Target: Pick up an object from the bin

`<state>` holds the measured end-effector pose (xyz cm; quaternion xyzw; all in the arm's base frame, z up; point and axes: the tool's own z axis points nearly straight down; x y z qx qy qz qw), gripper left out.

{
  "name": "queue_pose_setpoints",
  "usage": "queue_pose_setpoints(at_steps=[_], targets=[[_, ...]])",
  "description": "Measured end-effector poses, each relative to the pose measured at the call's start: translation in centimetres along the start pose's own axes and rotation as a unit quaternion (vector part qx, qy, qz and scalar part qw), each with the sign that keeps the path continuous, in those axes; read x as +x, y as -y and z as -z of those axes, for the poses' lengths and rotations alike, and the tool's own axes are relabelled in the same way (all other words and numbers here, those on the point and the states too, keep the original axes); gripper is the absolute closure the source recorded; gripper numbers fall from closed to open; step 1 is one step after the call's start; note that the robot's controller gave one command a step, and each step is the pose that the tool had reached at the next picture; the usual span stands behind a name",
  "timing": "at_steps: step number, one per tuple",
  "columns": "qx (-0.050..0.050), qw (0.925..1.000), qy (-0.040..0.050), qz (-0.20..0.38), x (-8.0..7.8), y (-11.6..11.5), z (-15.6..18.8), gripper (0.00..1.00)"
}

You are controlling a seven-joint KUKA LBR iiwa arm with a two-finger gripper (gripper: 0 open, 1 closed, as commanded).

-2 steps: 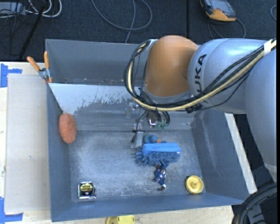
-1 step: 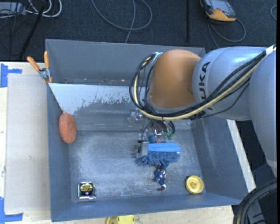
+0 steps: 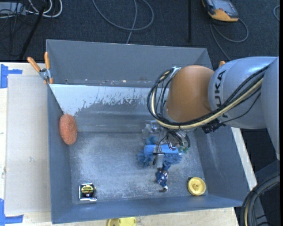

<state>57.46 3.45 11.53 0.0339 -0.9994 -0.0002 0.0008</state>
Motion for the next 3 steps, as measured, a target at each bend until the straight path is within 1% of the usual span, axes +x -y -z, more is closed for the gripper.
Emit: queue_pose_setpoints(at_steps=[1, 2, 3], targets=[[0.0, 0.9985, 0.0003, 0.054, 2.0, 1.8, -4.1, 1.0], [0.0, 0.9986, 0.0003, 0.054, 2.0, 1.9, -4.1, 1.0], [0.0, 0.9994, 0.0041, 0.035, 0.9, 1.8, 13.1, 1.0]])
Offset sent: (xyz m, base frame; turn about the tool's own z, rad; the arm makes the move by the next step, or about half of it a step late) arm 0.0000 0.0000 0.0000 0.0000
